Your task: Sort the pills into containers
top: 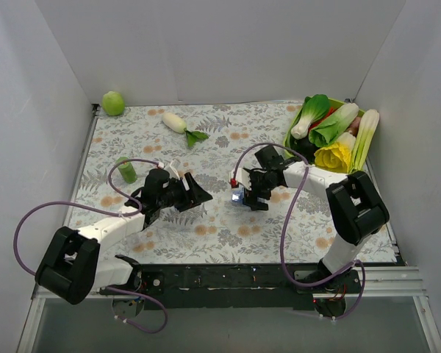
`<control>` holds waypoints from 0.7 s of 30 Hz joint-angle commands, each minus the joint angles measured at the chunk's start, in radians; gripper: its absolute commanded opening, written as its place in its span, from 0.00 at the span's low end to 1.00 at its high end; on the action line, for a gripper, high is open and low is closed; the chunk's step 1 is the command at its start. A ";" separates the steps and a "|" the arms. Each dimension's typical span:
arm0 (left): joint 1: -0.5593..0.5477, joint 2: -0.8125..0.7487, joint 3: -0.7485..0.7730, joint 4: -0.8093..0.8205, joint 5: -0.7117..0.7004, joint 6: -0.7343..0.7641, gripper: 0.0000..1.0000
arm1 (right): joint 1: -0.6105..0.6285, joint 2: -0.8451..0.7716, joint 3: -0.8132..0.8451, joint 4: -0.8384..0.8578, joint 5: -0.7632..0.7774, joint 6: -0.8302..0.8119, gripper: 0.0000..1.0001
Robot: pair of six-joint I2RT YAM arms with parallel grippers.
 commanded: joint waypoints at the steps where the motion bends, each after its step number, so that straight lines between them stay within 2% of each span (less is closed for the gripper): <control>1: 0.004 0.007 0.037 0.017 0.037 0.021 0.63 | -0.037 0.006 0.099 -0.094 -0.084 0.031 0.92; 6: 0.004 0.056 0.051 0.064 0.077 0.014 0.60 | -0.115 -0.003 0.181 -0.139 -0.191 0.092 0.94; 12: -0.010 0.257 0.184 0.084 0.103 0.031 0.45 | -0.129 0.037 0.221 -0.147 -0.308 0.187 0.92; 17: -0.047 0.417 0.310 0.095 0.127 0.040 0.30 | -0.129 0.083 0.238 -0.090 -0.306 0.279 0.87; 21: -0.074 0.561 0.413 0.005 0.095 0.065 0.28 | -0.130 0.117 0.268 -0.081 -0.256 0.310 0.84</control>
